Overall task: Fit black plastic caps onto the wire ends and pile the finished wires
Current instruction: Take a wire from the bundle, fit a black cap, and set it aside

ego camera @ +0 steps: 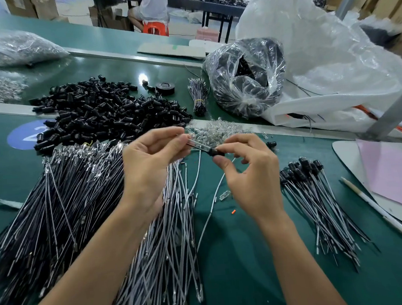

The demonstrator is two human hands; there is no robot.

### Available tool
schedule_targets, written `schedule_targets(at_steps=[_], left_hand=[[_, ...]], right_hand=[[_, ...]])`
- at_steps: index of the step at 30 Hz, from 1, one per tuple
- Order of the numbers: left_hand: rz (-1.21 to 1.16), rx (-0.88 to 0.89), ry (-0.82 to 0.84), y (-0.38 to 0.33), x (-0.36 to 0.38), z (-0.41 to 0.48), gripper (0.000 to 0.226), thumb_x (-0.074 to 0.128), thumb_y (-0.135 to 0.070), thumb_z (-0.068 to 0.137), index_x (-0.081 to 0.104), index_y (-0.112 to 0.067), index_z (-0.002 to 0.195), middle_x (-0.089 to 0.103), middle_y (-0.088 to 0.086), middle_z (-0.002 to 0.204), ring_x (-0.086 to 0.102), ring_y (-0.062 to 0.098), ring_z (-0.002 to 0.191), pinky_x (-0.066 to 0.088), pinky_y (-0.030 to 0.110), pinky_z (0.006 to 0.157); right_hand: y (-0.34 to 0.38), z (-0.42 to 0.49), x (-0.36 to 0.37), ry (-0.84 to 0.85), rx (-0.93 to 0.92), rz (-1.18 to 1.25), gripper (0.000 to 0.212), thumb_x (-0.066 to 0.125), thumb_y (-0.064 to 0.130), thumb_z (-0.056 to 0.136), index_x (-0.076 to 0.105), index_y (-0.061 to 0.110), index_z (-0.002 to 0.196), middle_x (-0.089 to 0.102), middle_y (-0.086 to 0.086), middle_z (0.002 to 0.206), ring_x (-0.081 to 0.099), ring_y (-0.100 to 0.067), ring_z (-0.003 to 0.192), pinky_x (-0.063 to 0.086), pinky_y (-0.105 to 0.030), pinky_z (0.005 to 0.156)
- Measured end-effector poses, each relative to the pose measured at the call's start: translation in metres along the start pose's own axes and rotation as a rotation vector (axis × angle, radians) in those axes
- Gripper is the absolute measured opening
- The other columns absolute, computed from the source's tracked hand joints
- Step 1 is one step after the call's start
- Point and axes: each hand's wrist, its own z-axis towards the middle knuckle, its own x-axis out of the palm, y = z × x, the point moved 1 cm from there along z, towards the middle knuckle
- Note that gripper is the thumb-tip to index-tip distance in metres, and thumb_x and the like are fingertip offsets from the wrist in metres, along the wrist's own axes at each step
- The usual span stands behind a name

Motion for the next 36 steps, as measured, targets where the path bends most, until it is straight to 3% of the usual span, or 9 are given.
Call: schedule_targets(at_steps=[3, 6, 10, 14, 17, 20, 25, 30, 36], left_hand=[[-0.073, 0.036, -0.141, -0.009, -0.014, 0.007, 0.023, 0.072, -0.009, 0.067, 0.071, -0.008, 0.09, 0.076, 0.003, 0.079, 0.072, 0.016, 0.075, 0.058, 0.023, 0.071], [-0.096, 0.078, -0.237, -0.011, -0.021, 0.011, 0.024, 0.073, -0.008, 0.07, 0.07, -0.007, 0.093, 0.075, 0.002, 0.079, 0.073, 0.016, 0.077, 0.058, 0.023, 0.072], [-0.086, 0.058, -0.245, -0.008, -0.02, 0.011, 0.019, 0.071, -0.002, 0.076, 0.07, -0.007, 0.094, 0.075, 0.003, 0.077, 0.072, 0.016, 0.074, 0.057, 0.022, 0.07], [-0.004, -0.159, 0.031, -0.009, -0.021, 0.012, 0.031, 0.069, -0.008, 0.069, 0.069, -0.007, 0.1, 0.073, 0.007, 0.08, 0.07, 0.019, 0.073, 0.057, 0.024, 0.065], [0.074, -0.219, 0.246, -0.006, -0.012, 0.007, 0.035, 0.063, -0.012, 0.072, 0.069, -0.011, 0.107, 0.073, 0.006, 0.088, 0.069, 0.018, 0.081, 0.057, 0.027, 0.066], [0.033, -0.168, 0.206, -0.007, -0.008, 0.006, 0.034, 0.061, -0.019, 0.077, 0.068, -0.013, 0.11, 0.072, 0.004, 0.097, 0.068, 0.015, 0.088, 0.057, 0.026, 0.069], [0.138, -0.203, 0.364, -0.008, -0.001, -0.002, 0.04, 0.071, -0.035, 0.068, 0.075, -0.011, 0.099, 0.073, 0.009, 0.095, 0.067, 0.018, 0.083, 0.058, 0.027, 0.072], [0.22, -0.211, 0.342, 0.0, 0.0, -0.003, 0.039, 0.076, -0.018, 0.067, 0.073, -0.01, 0.105, 0.075, 0.01, 0.088, 0.069, 0.017, 0.078, 0.057, 0.026, 0.074], [0.183, -0.186, 0.351, 0.001, 0.002, -0.004, 0.029, 0.078, -0.023, 0.062, 0.078, -0.013, 0.09, 0.074, 0.016, 0.087, 0.066, 0.021, 0.074, 0.058, 0.027, 0.074]], right_hand=[[-0.009, 0.004, -0.007, -0.031, 0.04, 0.014, 0.011, 0.076, 0.006, 0.081, 0.076, 0.01, 0.091, 0.065, 0.003, 0.099, 0.06, -0.009, 0.084, 0.051, -0.028, 0.083], [-0.014, 0.007, -0.01, -0.029, 0.073, 0.084, 0.013, 0.078, 0.004, 0.079, 0.076, 0.011, 0.09, 0.068, 0.004, 0.098, 0.063, -0.006, 0.083, 0.054, -0.023, 0.079], [-0.016, 0.009, -0.015, -0.014, 0.28, 0.471, 0.015, 0.08, 0.006, 0.076, 0.075, 0.019, 0.082, 0.075, 0.003, 0.091, 0.07, -0.009, 0.077, 0.053, -0.019, 0.072], [-0.011, 0.013, -0.022, -0.054, 0.463, 1.198, 0.007, 0.071, 0.011, 0.076, 0.071, 0.01, 0.083, 0.074, -0.013, 0.094, 0.072, -0.026, 0.083, 0.058, -0.033, 0.075], [-0.007, 0.014, -0.025, -0.079, 0.514, 1.449, 0.011, 0.059, 0.02, 0.084, 0.063, 0.01, 0.088, 0.075, -0.011, 0.086, 0.072, -0.023, 0.074, 0.059, -0.033, 0.068], [-0.004, 0.012, -0.027, -0.021, 0.528, 1.37, 0.019, 0.056, 0.021, 0.086, 0.063, 0.008, 0.098, 0.069, -0.005, 0.07, 0.064, -0.014, 0.056, 0.055, -0.025, 0.055], [0.012, 0.0, -0.008, 0.283, 0.444, 0.967, 0.041, 0.065, 0.021, 0.081, 0.057, 0.009, 0.12, 0.071, -0.008, 0.07, 0.065, -0.016, 0.056, 0.053, -0.023, 0.056], [0.012, -0.004, 0.0, 0.317, 0.393, 0.758, 0.037, 0.068, 0.007, 0.089, 0.052, 0.014, 0.123, 0.071, -0.006, 0.068, 0.061, -0.013, 0.052, 0.05, -0.022, 0.056], [0.012, -0.005, 0.005, 0.379, 0.362, 0.681, 0.045, 0.068, 0.003, 0.089, 0.049, 0.017, 0.127, 0.073, -0.002, 0.071, 0.065, -0.009, 0.061, 0.05, -0.019, 0.062]])
